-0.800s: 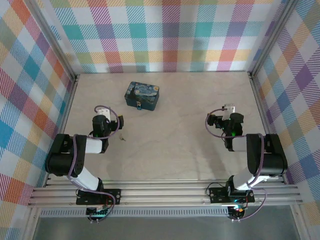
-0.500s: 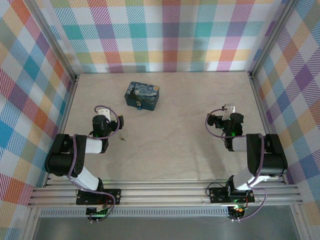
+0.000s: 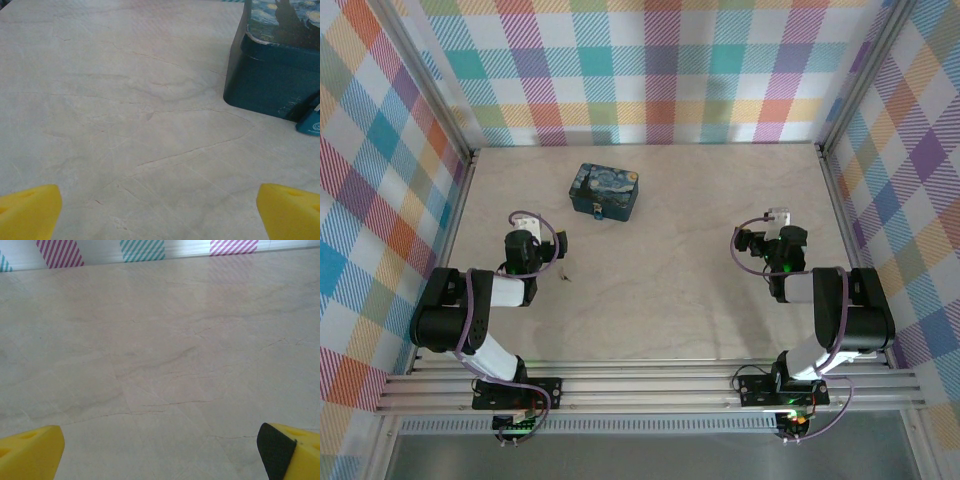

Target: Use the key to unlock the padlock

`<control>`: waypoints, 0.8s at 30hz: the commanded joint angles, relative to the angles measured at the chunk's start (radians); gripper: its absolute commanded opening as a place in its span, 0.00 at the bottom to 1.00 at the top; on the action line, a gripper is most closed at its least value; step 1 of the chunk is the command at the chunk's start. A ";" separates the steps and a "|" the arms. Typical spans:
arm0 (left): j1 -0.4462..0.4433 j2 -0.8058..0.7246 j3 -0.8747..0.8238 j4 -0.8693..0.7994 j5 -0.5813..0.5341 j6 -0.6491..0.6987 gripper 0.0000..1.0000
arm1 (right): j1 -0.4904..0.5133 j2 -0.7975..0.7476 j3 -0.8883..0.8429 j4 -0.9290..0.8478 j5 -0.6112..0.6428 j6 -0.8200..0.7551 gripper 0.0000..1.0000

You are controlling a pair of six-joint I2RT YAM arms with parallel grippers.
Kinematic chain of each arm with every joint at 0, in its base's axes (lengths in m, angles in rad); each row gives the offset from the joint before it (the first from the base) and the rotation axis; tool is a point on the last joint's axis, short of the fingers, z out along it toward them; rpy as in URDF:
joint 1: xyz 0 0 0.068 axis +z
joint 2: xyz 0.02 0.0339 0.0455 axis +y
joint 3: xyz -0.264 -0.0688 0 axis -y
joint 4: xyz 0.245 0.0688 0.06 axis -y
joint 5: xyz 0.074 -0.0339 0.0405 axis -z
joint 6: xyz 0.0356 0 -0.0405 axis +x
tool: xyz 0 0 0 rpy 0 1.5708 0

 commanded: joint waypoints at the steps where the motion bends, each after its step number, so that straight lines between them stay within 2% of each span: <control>1: -0.005 -0.020 -0.009 -0.007 -0.005 -0.012 1.00 | 0.007 -0.023 -0.007 -0.010 0.010 0.001 1.00; 24: -0.001 -0.023 -0.009 -0.008 0.002 -0.014 1.00 | 0.006 -0.023 -0.007 -0.010 0.010 0.001 1.00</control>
